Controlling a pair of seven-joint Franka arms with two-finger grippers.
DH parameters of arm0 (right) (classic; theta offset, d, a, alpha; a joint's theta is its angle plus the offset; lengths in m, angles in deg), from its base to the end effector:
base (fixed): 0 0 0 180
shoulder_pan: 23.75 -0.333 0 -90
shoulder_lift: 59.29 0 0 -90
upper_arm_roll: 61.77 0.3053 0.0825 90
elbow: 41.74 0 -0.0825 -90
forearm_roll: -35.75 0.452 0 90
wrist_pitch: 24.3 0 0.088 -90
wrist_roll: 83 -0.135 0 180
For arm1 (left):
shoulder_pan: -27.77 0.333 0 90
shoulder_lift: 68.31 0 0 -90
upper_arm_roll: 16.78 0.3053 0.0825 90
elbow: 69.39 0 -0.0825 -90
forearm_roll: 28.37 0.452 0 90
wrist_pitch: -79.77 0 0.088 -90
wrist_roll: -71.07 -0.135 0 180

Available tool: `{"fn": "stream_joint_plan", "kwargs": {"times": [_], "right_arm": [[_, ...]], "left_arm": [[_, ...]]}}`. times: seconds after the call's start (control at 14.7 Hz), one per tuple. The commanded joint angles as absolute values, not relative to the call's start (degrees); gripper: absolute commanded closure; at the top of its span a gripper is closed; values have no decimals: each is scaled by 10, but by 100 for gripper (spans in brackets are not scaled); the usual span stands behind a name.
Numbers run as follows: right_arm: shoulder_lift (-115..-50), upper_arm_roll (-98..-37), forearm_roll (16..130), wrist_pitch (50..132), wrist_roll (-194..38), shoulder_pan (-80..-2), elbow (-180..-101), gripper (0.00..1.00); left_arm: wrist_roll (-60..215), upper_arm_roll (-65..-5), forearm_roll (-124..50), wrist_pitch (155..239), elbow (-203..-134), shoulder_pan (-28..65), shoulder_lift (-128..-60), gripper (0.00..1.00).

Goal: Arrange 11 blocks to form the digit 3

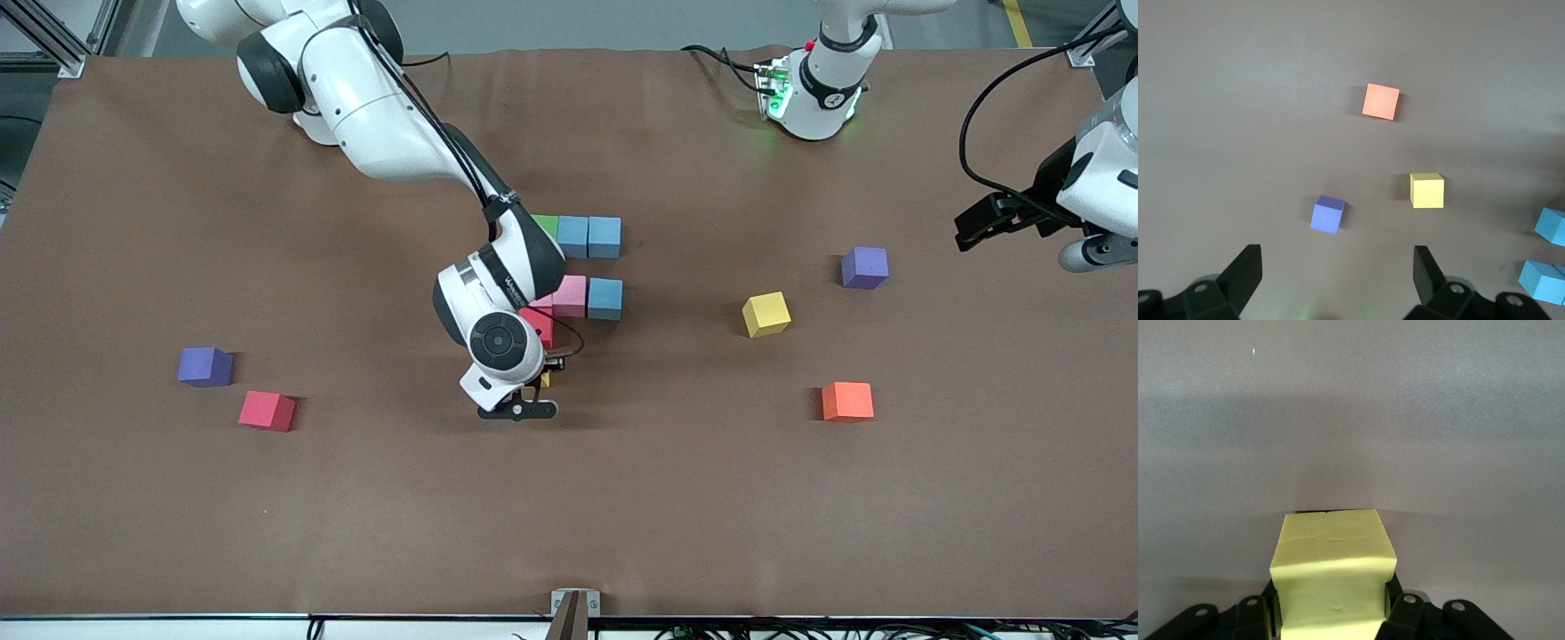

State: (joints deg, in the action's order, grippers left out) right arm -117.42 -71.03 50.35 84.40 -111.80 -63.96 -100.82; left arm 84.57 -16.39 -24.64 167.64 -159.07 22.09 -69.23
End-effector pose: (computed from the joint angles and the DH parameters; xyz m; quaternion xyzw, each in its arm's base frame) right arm 0.6628 0.4693 0.1502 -0.9965 -0.0025 0.0830 0.0060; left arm 0.6199 -0.0484 0.5760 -0.9966 -0.0720 0.0182 0.0360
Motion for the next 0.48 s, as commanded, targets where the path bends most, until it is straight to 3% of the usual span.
{"fn": "stream_joint_plan", "kwargs": {"times": [0.0,0.41], "right_arm": [[-1181,-717,515,832,-1125,-647,-994,64],[-1180,-716,516,830,-1155,-652,-994,64]], "left_arm": [[839,-162,-255,1685,-1597,220,-687,0],[839,-162,-254,1685,-1597,220,-688,0]]}}
